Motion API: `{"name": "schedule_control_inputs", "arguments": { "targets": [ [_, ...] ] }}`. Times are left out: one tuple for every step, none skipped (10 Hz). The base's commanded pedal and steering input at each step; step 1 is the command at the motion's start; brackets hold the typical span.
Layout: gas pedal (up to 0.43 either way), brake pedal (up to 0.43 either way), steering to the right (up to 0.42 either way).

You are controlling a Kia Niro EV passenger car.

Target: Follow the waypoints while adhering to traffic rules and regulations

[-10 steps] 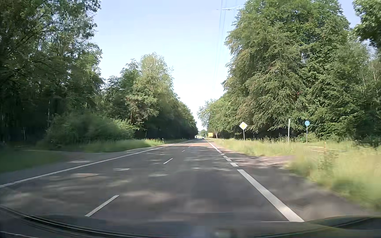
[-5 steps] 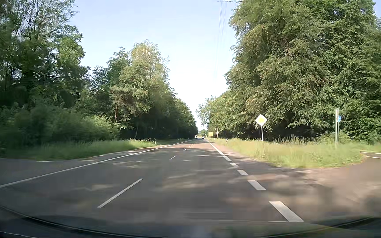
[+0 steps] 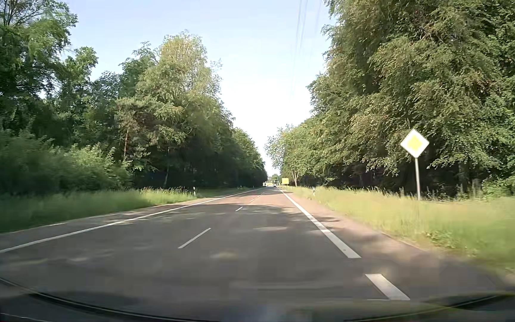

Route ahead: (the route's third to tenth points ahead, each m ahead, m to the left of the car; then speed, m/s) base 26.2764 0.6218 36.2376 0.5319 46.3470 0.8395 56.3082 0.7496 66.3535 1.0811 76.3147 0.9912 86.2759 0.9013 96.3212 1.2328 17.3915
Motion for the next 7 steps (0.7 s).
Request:
{"name": "schedule_control_inputs", "arguments": {
  "targets": [
    [0.087,0.03,0.001],
    [0.087,0.03,0.0],
    [0.087,0.03,0.0],
    [0.087,0.03,0.0],
    [0.098,0.03,0.0],
    [0.098,0.03,0.0],
    [0.098,0.03,0.001]
  ]
}}
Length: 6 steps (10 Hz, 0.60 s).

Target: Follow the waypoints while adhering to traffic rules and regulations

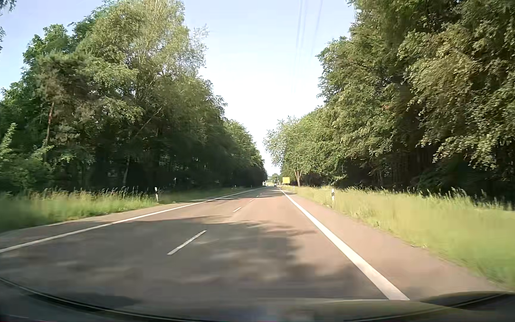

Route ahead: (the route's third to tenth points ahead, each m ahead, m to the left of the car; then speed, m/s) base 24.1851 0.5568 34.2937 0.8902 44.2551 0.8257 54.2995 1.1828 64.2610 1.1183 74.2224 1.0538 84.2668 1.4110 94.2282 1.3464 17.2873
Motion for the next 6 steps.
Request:
{"name": "schedule_control_inputs", "arguments": {
  "targets": [
    [0.098,0.03,0.001],
    [0.098,0.03,0.001],
    [0.098,0.03,0.001],
    [0.098,0.03,0.0],
    [0.098,0.03,0.0],
    [0.098,0.03,0.0]
  ]
}}
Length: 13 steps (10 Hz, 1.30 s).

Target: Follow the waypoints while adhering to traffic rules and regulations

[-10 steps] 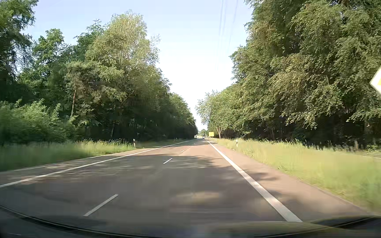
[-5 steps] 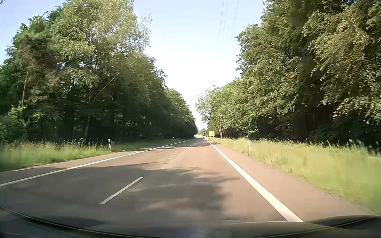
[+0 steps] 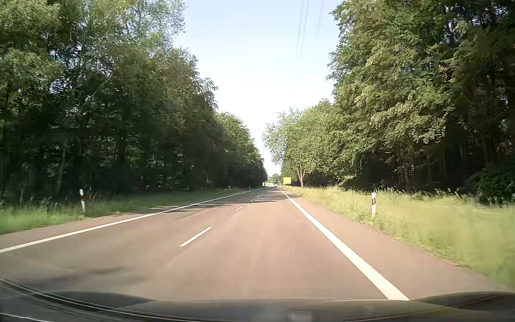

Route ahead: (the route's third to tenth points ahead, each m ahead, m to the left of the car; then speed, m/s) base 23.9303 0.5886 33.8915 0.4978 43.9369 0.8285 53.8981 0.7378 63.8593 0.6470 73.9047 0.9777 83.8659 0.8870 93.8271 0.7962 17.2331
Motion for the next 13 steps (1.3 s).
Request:
{"name": "schedule_control_inputs", "arguments": {
  "targets": [
    [0.098,0.03,0.0],
    [0.098,0.03,0.001],
    [0.098,0.03,0.0],
    [0.098,0.03,0.001],
    [0.098,0.03,0.001],
    [0.098,0.03,0.0],
    [0.098,0.03,0.001],
    [0.098,0.03,0.0],
    [0.098,0.03,0.0],
    [0.098,0.03,0.0],
    [0.098,0.03,0.0],
    [0.098,0.03,0.0],
    [0.098,0.03,0.0]
  ]
}}
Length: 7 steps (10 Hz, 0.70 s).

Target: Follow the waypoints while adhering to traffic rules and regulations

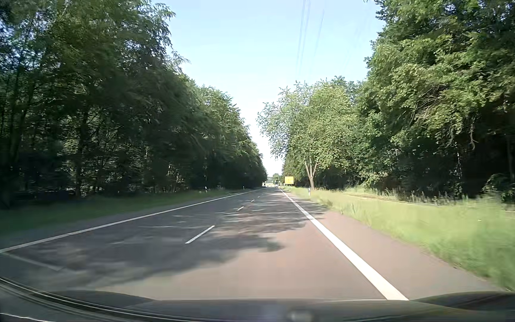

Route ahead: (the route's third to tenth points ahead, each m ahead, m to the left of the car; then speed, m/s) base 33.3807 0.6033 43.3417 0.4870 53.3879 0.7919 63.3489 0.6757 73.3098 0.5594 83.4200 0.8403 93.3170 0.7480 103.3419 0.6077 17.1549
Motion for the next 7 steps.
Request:
{"name": "schedule_control_inputs", "arguments": {
  "targets": [
    [0.098,0.03,0.0],
    [0.098,0.03,0.0],
    [0.098,0.03,0.0],
    [0.098,0.03,0.0],
    [0.098,0.03,0.0],
    [0.098,0.03,0.0],
    [0.098,0.03,0.0]
  ]
}}
